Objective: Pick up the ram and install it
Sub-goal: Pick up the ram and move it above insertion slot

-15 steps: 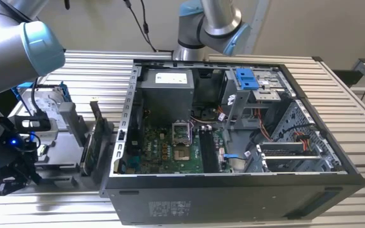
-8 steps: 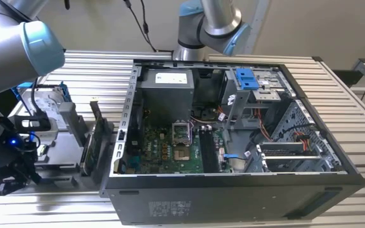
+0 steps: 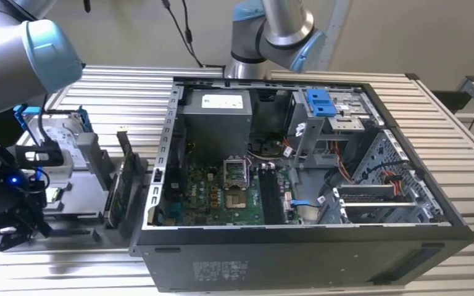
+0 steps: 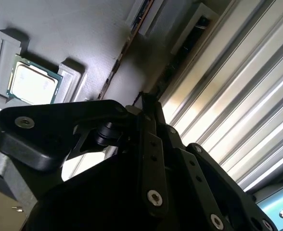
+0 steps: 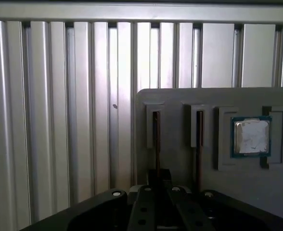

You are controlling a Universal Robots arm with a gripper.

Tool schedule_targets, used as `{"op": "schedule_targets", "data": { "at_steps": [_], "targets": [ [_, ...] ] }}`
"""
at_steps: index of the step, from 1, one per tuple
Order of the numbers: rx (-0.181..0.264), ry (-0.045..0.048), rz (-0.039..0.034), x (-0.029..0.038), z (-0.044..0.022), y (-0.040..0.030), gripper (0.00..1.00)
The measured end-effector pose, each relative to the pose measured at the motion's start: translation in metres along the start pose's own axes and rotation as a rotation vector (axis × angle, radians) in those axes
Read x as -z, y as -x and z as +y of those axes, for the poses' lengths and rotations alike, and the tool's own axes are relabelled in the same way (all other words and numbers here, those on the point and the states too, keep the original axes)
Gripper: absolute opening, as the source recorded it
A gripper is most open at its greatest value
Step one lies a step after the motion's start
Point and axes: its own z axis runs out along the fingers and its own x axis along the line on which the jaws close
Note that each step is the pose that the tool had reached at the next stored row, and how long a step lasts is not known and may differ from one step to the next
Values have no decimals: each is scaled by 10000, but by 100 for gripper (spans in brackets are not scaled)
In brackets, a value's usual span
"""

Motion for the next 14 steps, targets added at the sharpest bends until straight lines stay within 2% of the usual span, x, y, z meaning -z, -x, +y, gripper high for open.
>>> {"op": "schedule_targets", "data": {
  "at_steps": [9,14],
  "targets": [
    [0,1,0,77,-1,2,14],
    [1,0,0,143,-3,3,14]
  ]
}}
